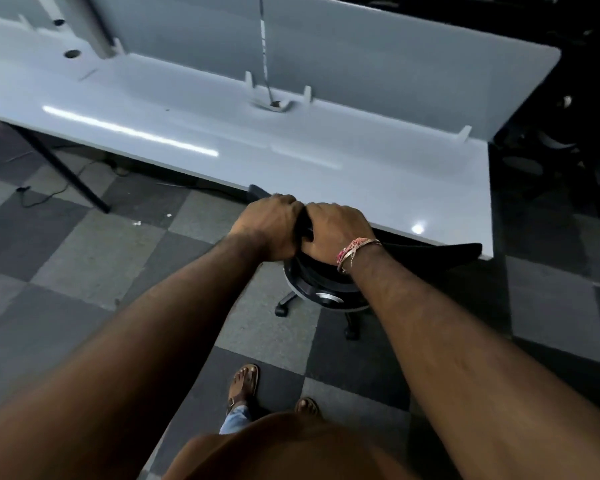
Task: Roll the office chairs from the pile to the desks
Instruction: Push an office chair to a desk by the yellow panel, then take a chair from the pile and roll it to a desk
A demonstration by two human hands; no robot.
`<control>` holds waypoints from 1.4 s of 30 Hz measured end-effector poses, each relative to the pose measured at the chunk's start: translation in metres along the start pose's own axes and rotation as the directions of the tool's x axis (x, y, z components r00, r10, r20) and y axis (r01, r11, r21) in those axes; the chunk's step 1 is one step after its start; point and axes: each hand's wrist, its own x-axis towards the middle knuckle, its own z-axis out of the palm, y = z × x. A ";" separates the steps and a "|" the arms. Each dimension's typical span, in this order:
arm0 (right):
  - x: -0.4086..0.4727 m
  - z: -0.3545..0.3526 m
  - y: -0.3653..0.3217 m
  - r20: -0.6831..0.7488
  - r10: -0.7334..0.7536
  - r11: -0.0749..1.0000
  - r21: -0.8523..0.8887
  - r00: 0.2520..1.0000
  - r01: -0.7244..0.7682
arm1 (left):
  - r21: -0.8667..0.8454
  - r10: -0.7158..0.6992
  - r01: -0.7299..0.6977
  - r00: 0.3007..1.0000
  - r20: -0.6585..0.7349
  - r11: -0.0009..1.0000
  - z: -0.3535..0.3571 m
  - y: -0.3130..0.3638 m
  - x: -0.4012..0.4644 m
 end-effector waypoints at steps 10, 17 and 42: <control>0.078 -0.005 -0.136 0.022 -0.313 0.949 0.036 0.949 0.312 | 0.023 -0.416 0.415 0.909 0.025 0.910 -0.018 -0.114 -0.105; 0.146 0.015 -0.277 0.069 -0.495 0.869 0.041 0.866 0.493 | -0.046 -0.602 0.604 0.797 0.042 0.796 -0.025 -0.233 -0.197; 0.358 0.063 -0.751 0.078 -0.876 0.472 -0.053 0.475 0.880 | -0.038 -0.933 0.934 0.357 0.048 0.355 -0.040 -0.623 -0.432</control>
